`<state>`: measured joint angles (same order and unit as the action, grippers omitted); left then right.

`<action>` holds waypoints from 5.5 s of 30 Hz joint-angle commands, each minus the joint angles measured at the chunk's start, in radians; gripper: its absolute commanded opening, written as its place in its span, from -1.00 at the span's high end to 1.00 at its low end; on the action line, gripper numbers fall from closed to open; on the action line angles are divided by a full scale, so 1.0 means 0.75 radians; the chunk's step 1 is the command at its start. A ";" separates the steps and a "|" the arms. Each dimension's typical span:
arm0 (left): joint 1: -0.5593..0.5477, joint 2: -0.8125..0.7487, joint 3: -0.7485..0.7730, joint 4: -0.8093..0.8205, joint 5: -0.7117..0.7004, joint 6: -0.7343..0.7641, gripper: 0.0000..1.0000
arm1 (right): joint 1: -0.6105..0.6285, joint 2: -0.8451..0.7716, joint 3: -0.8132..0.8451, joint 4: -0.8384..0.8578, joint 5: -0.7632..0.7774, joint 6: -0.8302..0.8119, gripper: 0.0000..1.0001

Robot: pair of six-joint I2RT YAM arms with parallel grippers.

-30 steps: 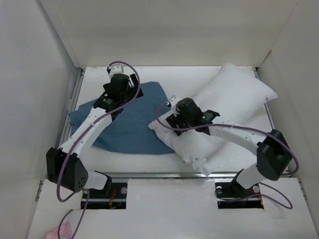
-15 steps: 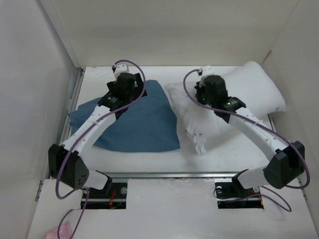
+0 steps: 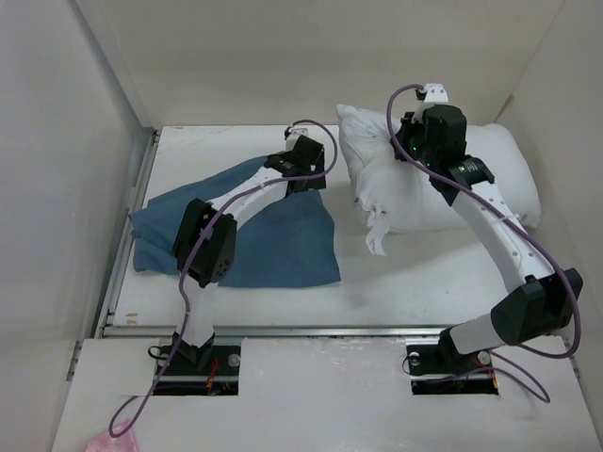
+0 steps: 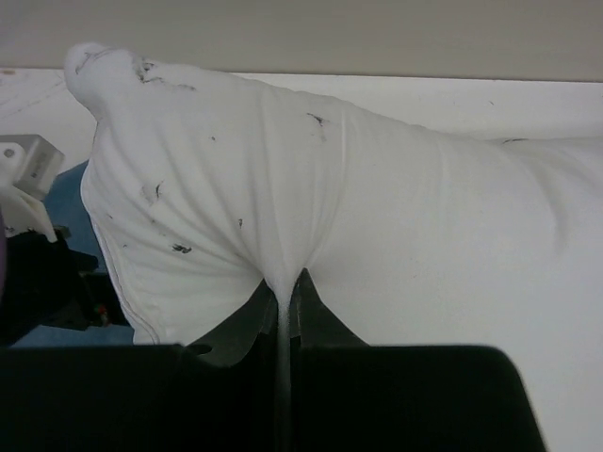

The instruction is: Put the pillow into the pillowcase

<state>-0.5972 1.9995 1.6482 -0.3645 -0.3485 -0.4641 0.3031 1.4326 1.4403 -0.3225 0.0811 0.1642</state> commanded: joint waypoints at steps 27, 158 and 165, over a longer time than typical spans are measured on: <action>-0.130 0.183 0.173 -0.164 -0.075 -0.007 1.00 | -0.255 -0.077 -0.010 0.156 -0.333 0.069 1.00; -0.134 -0.878 -0.631 -0.580 -0.118 -0.621 -0.91 | 0.529 -0.008 -0.660 0.223 0.528 0.430 1.00; -0.234 -0.780 -0.553 -0.563 -0.133 -0.512 -0.96 | 0.529 -0.055 -0.660 0.223 0.510 0.391 1.00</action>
<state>-0.7475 1.3830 1.2049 -0.7891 -0.4351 -0.9024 0.7063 1.4033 0.9646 -0.1051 0.4698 0.4793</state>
